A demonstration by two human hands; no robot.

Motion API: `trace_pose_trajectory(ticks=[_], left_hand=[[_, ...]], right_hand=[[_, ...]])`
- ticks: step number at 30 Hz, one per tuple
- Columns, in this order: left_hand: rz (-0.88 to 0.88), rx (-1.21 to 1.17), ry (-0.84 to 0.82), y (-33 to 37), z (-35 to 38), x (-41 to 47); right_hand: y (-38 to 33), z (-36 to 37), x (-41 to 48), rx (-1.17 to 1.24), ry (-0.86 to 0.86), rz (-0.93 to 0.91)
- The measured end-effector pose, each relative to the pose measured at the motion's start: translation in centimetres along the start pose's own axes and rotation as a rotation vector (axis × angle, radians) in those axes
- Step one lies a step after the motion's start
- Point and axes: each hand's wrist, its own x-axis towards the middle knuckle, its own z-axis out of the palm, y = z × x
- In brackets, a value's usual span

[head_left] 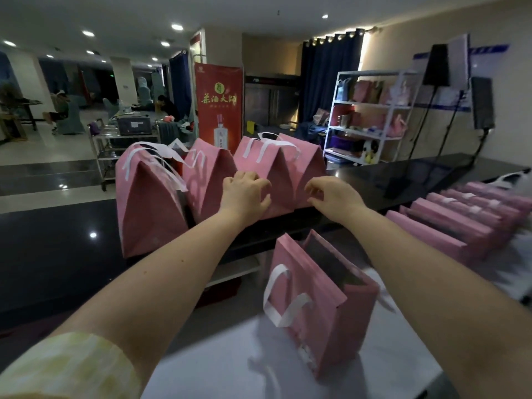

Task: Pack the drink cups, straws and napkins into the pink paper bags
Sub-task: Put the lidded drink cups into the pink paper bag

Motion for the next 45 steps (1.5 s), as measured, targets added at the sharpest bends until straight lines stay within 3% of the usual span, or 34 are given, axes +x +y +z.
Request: trace_pose_trajectory(ticks=[9, 16, 24, 29, 35, 39, 42, 45], left_hand=[[-0.024, -0.013, -0.107, 7.4, 5.7, -1.6], [-0.171, -0.075, -0.217, 14.9, 8.7, -4.5], [-0.301, 0.017, -0.387, 22.7, 9.9, -9.2], [-0.304, 0.069, -0.397, 24.1, 9.2, -11.7], [-0.468, 0.275, -0.326, 22.0, 6.6, -14.7], [-0.588, 0.249, -0.092, 20.0, 5.6, -16.7], [-0.643, 0.012, 0.05, 18.7, 6.5, -18.7], [-0.926, -0.432, 0.282, 20.2, 8.0, -20.6]], right_hand=[[7.2, 1.5, -2.9, 0.07, -0.149, -0.023], [12.1, 4.1, -5.7, 0.244, -0.337, -0.067], [16.5, 6.5, -8.6, 0.153, -0.505, -0.303], [16.8, 7.2, -10.6, 0.1, -0.377, -0.399], [16.0, 7.5, -12.8, 0.14, -0.218, -0.45], [14.1, 7.7, -15.0, 0.292, -0.15, -0.527], [13.1, 8.7, -16.5, 0.353, -0.064, -0.614], [13.8, 9.9, -17.0, 0.417, 0.056, -0.508]])
